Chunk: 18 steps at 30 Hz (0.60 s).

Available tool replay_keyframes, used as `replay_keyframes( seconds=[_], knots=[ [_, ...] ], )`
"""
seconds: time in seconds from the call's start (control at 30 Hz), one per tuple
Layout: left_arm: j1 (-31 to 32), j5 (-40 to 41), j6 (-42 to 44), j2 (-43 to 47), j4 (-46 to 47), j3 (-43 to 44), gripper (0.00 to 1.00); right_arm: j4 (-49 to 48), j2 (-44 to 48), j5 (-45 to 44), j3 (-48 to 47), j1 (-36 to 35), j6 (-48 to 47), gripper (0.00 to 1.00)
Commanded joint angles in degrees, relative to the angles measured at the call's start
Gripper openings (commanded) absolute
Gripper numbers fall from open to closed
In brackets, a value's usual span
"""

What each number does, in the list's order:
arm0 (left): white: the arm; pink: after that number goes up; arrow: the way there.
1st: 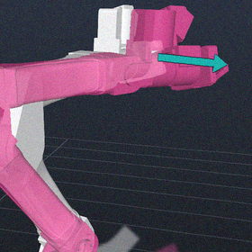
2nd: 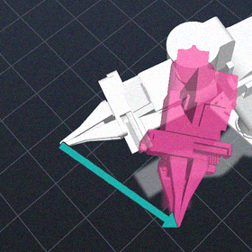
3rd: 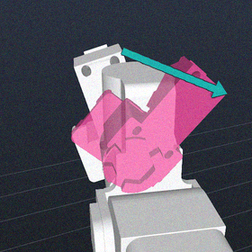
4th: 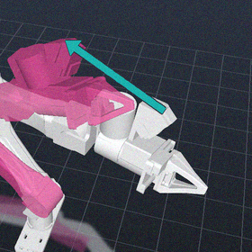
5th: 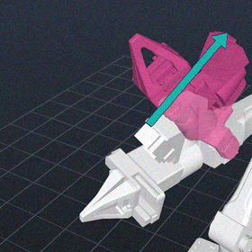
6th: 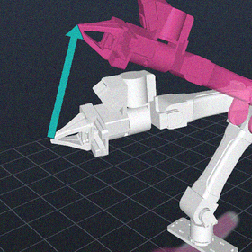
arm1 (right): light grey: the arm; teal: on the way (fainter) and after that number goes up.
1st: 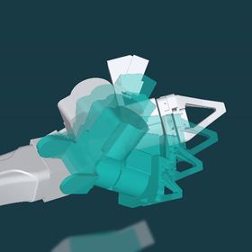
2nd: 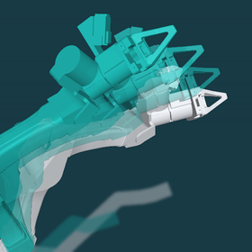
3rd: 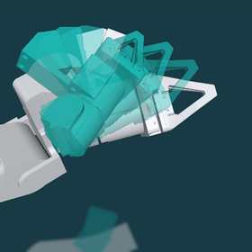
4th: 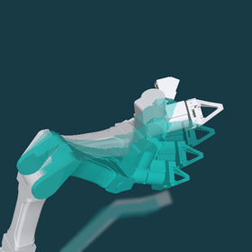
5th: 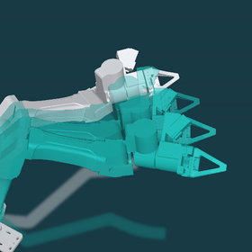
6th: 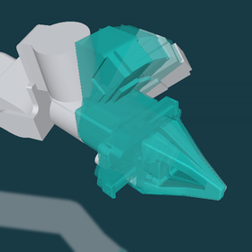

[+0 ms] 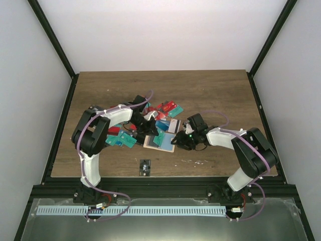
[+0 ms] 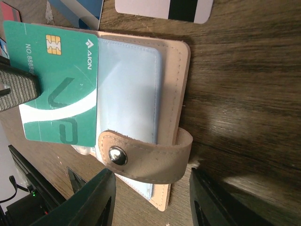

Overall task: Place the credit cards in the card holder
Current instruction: Insert the credit card into the card holder.

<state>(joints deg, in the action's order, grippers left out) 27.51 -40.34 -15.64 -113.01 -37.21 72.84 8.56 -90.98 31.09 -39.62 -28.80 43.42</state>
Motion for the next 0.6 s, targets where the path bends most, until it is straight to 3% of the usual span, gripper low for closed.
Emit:
replay_keyframes(
  seconds=[0.0, 0.57],
  knots=[
    [-0.14, 2.10, 1.28, -1.34, -0.13, 0.81, 0.04, 0.41, -0.46, 0.28, -1.32, 0.82, -1.35, 0.45],
    [1.45, -3.96, 2.91, -1.99, 4.81, -2.04, 0.04, 0.03, -5.87, 1.31, -4.65, 1.11, -2.72, 0.43]
  ],
)
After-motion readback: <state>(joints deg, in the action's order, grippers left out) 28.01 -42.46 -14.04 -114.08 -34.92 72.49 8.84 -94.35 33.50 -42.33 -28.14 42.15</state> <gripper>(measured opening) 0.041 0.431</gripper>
